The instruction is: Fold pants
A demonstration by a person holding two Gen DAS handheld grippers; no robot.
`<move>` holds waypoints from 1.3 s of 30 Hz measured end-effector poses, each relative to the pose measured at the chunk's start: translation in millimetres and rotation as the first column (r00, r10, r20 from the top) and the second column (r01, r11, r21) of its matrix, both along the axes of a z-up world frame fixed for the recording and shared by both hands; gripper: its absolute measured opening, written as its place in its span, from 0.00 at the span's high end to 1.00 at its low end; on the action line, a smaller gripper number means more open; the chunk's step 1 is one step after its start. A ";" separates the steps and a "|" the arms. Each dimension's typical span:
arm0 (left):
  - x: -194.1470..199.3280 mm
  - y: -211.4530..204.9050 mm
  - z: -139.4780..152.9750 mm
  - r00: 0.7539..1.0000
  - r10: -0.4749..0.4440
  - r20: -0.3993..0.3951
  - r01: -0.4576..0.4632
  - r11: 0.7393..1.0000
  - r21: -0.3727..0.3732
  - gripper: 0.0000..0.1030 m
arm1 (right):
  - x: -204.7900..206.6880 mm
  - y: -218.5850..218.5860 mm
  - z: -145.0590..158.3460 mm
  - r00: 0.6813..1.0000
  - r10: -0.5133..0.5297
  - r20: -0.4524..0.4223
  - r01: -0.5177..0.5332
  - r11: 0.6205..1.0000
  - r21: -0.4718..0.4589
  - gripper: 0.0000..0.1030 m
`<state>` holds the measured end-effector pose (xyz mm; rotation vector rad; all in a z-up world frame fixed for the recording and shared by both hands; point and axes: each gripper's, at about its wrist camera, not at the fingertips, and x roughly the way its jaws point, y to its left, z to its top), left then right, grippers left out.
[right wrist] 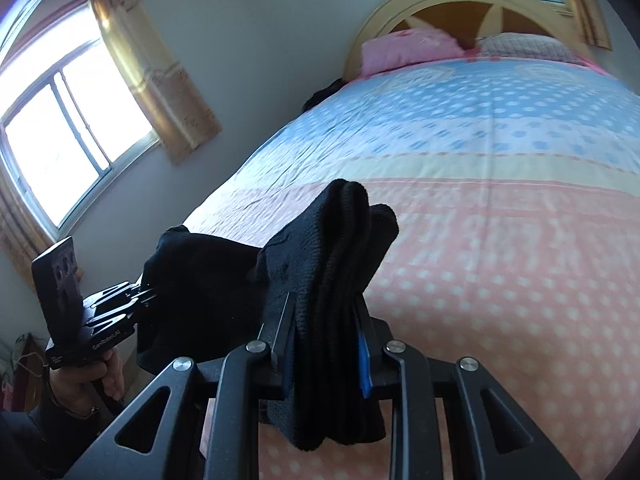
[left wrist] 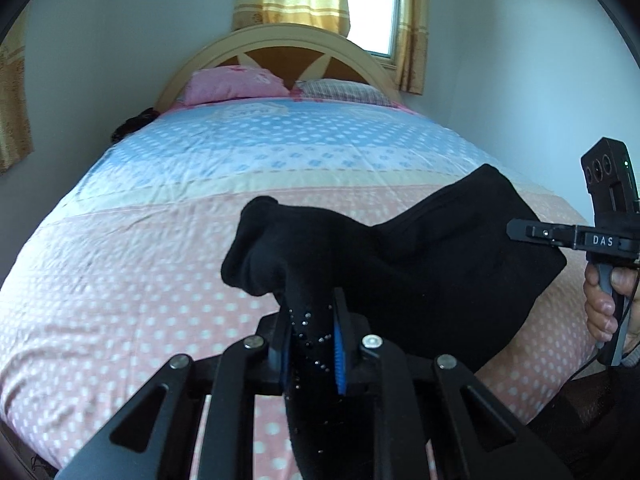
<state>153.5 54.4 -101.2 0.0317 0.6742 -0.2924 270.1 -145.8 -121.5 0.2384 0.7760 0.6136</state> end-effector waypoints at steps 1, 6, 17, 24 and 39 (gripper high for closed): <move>1.0 6.2 -0.3 1.000 0.013 -0.002 -0.013 1.000 0.005 0.84 | 5.4 8.9 -0.9 1.000 0.014 -0.004 -0.014 1.000 -0.001 0.76; 4.6 42.0 -2.9 0.997 0.078 -0.009 -0.077 0.997 0.026 0.84 | 28.4 48.5 -3.4 0.997 0.080 -0.015 -0.080 0.997 0.002 0.76; 8.8 99.5 -6.1 0.981 0.195 -0.008 -0.195 0.981 0.022 0.84 | 68.2 113.7 -9.4 0.987 0.157 -0.031 -0.157 0.988 -0.003 0.76; 5.8 123.8 -13.5 0.969 0.245 -0.013 -0.245 0.969 0.004 0.84 | 76.3 136.1 -16.6 0.984 0.172 -0.045 -0.173 0.985 -0.019 0.76; 10.7 146.5 -40.3 0.958 0.279 -0.063 -0.280 0.960 -0.018 0.84 | 101.6 142.9 -46.3 0.983 0.144 -0.116 -0.150 0.988 -0.043 0.76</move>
